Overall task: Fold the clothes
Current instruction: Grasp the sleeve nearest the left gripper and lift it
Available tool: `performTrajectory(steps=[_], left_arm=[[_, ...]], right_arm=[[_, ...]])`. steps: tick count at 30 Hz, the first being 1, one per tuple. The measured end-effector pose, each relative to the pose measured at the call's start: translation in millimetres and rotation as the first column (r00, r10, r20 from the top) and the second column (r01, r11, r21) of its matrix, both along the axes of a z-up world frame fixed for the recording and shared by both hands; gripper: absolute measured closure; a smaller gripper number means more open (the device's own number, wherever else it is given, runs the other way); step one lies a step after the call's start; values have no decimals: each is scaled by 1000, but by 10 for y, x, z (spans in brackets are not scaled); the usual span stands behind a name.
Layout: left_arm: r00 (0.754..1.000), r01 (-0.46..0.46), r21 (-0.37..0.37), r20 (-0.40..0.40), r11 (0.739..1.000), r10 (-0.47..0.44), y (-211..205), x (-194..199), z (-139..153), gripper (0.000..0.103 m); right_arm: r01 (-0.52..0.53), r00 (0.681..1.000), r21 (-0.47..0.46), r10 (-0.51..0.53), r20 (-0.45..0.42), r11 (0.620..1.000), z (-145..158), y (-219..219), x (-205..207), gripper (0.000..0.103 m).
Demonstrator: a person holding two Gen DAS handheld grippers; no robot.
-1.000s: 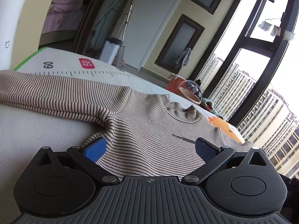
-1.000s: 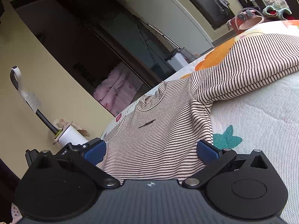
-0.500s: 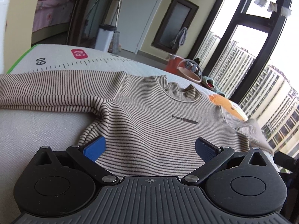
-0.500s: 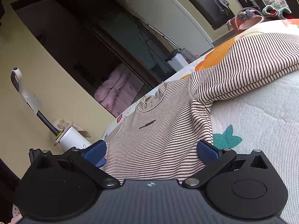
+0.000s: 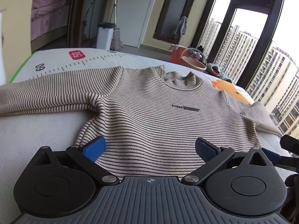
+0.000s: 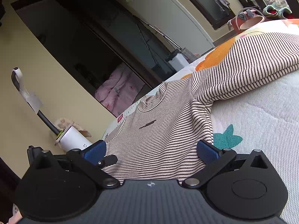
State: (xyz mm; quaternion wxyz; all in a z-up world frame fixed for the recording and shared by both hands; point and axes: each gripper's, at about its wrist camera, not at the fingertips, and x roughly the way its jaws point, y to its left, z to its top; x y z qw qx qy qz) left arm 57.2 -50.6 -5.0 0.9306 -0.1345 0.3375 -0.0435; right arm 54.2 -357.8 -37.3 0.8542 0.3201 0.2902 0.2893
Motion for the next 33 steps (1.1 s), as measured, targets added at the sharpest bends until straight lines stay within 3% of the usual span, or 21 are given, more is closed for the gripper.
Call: performTrajectory(steps=[4, 7, 9, 11, 12, 15, 16, 20, 22, 25, 29, 31, 33], left_arm=[[1000, -16, -148, 2, 989, 16, 243, -26, 44, 0], [996, -85, -326, -5, 942, 88, 601, -80, 59, 0], [976, -205, -455, -23, 867, 218, 974, -169, 72, 0], [935, -319, -535, -44, 783, 351, 1316, -282, 85, 0], [912, -361, -585, -56, 727, 407, 1515, -347, 86, 0], [865, -416, -683, -93, 601, 493, 1969, -468, 82, 0], [852, -431, -687, -96, 585, 515, 2068, -484, 95, 0], [806, -504, -645, -114, 574, 580, 2303, -436, 104, 0], [781, -528, -681, -155, 508, 604, 2381, -459, 4, 3], [764, -494, -796, -204, 351, 612, 2521, -644, -235, 9], [714, -483, -861, -283, 159, 641, 2722, -859, -591, 11], [684, -528, -842, -344, 111, 643, 2784, -849, -724, 11], [666, -553, -826, -362, 106, 653, 2816, -790, -785, 11]], right_arm=[[1, 1000, 6, -1, 1, 1000, -7, -17, -6, 0], [2, 1000, 10, -2, 1, 1000, -9, -26, -9, 0], [2, 1000, 13, -2, 2, 1000, -12, -33, -10, 0], [2, 1000, 15, -2, 2, 1000, -15, -35, -10, 0], [2, 1000, 16, -3, 2, 1000, -17, -39, -10, 0], [3, 1000, 14, -3, 2, 1000, -17, -39, -9, 0], [3, 1000, 14, -3, 2, 1000, -16, -39, -9, 0], [4, 1000, 14, -4, 1, 1000, -13, -40, -8, 0], [4, 1000, 16, -4, 2, 1000, -12, -44, -9, 0], [4, 1000, 18, -4, 2, 1000, -16, -49, -10, 0], [4, 1000, 19, -4, 2, 1000, -23, -52, -8, 0], [4, 1000, 19, -4, 2, 1000, -26, -53, -7, 0], [4, 1000, 20, -4, 2, 1000, -29, -63, -9, 0]])
